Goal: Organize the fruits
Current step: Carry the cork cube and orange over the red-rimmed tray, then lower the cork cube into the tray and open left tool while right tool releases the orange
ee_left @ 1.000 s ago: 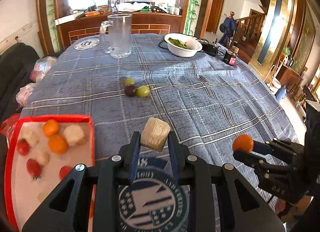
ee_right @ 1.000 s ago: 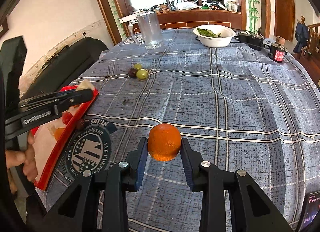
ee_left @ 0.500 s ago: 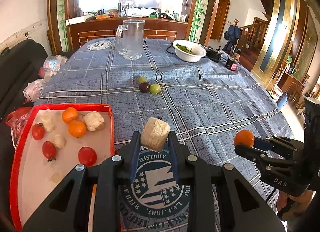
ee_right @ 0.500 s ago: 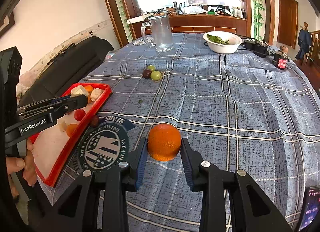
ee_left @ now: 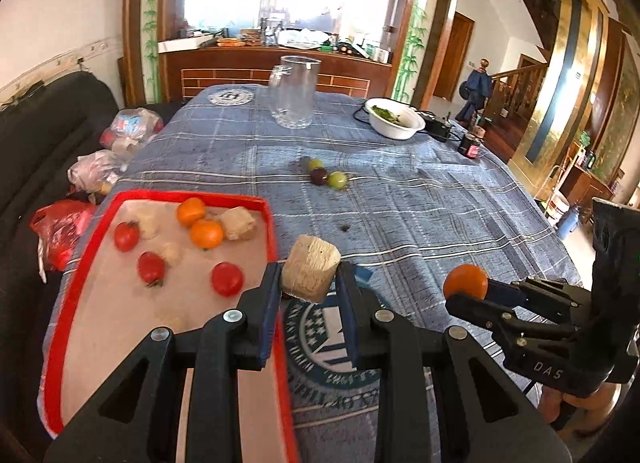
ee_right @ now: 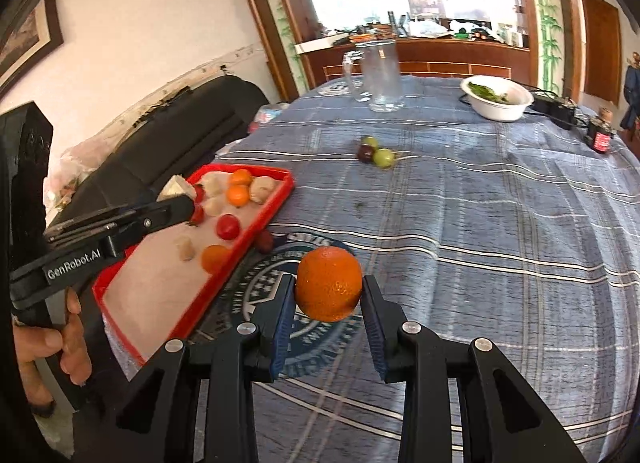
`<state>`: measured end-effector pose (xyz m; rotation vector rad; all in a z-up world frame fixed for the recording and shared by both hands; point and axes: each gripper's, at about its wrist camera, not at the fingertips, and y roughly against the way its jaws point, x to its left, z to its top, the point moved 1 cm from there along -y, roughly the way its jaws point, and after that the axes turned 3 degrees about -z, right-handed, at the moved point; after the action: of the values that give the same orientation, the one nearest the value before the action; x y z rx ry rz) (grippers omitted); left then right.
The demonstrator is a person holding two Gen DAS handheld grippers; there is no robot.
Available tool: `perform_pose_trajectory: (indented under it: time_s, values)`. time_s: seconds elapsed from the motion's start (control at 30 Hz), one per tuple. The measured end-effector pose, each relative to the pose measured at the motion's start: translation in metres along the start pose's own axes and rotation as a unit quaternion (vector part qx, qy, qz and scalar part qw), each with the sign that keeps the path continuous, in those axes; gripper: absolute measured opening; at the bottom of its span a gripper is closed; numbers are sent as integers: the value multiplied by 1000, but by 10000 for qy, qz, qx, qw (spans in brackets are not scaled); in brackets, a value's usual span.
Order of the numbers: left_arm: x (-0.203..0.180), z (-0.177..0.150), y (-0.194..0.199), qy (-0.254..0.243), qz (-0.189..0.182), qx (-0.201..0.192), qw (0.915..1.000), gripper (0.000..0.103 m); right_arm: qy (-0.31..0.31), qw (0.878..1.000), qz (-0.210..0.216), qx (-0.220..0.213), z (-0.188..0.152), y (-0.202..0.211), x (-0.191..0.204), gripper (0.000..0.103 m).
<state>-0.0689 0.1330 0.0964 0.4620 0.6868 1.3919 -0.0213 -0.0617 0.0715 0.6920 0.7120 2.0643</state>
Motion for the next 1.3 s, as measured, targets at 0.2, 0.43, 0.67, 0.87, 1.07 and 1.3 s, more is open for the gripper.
perform_pose_trajectory:
  time_s: [0.2,0.43,0.67,0.87,1.07,1.3]
  values:
    - [23,-6,17,185,161,-86,9997,25,62,9998,207,50,2,-3,17,33]
    - [46,-9,33,321,355,-157,9987,25,245,9989,395,74,12,-5,39,33]
    - [75,-14,39,493,581,-126,9970,25,422,9967,667,203,20,-18,59,33]
    - [104,-17,35,644,746,-12,9951,25,516,9923,1052,406,35,-44,83,33]
    - [130,-16,12,760,839,228,9933,25,720,9851,1411,667,44,-79,112,33]
    - [153,-15,-27,758,939,631,9907,25,994,9792,1474,977,30,-107,140,33]
